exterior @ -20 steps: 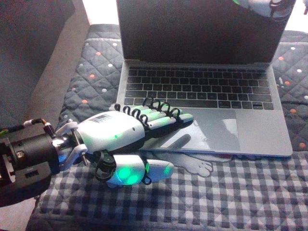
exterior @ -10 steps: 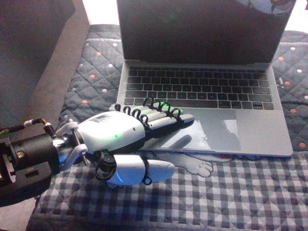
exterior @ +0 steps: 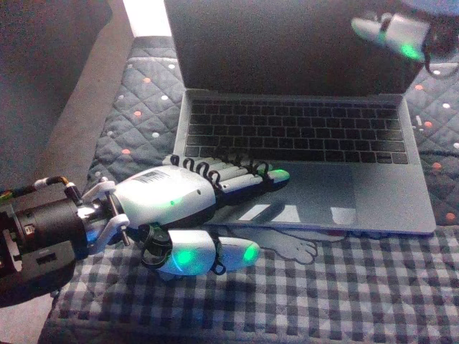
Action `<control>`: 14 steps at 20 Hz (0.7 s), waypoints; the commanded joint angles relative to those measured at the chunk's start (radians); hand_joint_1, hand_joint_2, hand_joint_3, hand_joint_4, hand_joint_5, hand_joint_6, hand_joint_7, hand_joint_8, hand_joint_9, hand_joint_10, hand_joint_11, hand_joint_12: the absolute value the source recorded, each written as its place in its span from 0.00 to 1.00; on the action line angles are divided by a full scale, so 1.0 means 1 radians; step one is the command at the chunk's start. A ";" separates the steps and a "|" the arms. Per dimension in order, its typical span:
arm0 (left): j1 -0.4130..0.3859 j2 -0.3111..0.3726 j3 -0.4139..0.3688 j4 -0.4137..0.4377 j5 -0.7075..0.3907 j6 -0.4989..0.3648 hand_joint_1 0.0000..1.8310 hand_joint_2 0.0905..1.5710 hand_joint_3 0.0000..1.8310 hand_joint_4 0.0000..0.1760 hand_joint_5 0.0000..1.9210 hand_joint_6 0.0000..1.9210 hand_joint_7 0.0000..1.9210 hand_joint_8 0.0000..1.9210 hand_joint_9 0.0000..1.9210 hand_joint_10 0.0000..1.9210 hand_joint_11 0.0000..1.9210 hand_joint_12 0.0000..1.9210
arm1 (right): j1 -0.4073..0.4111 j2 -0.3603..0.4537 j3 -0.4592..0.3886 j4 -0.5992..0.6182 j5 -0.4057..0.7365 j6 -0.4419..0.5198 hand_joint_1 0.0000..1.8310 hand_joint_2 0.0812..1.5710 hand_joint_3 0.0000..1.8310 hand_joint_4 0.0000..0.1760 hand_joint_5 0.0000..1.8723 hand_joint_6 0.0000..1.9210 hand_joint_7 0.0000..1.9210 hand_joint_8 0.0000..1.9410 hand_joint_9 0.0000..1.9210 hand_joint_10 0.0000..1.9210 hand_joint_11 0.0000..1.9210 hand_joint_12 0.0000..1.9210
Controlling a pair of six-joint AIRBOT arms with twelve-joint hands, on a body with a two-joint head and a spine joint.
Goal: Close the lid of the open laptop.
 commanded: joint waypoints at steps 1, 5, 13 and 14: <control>0.002 -0.018 -0.011 -0.008 -0.034 -0.043 0.06 0.84 0.00 0.36 0.00 0.00 0.00 0.00 0.00 0.00 0.00 0.00 | 0.004 0.018 -0.017 -0.042 0.069 -0.003 0.15 0.95 0.00 0.00 0.22 0.35 0.29 0.32 0.19 0.64 0.11 1.00; 0.007 -0.014 -0.013 -0.024 -0.032 -0.033 0.05 0.84 0.00 0.35 0.00 0.00 0.00 0.00 0.00 0.00 0.00 0.00 | 0.001 0.077 -0.096 -0.099 0.025 0.002 0.18 0.93 0.00 0.00 0.19 0.26 0.21 0.19 0.10 0.48 0.00 0.93; 0.019 -0.010 -0.012 -0.054 -0.027 -0.019 0.05 0.84 0.00 0.24 0.00 0.00 0.00 0.00 0.00 0.00 0.00 0.00 | -0.043 0.111 -0.149 -0.126 -0.092 -0.015 0.21 0.93 0.00 0.00 0.15 0.21 0.21 0.19 0.11 0.49 0.01 0.94; 0.020 -0.009 -0.012 -0.055 -0.027 -0.019 0.06 0.84 0.00 0.20 0.00 0.00 0.00 0.00 0.00 0.00 0.00 0.00 | -0.047 0.114 -0.154 -0.126 -0.106 -0.015 0.20 0.90 0.00 0.00 0.17 0.20 0.25 0.16 0.15 0.46 0.02 0.93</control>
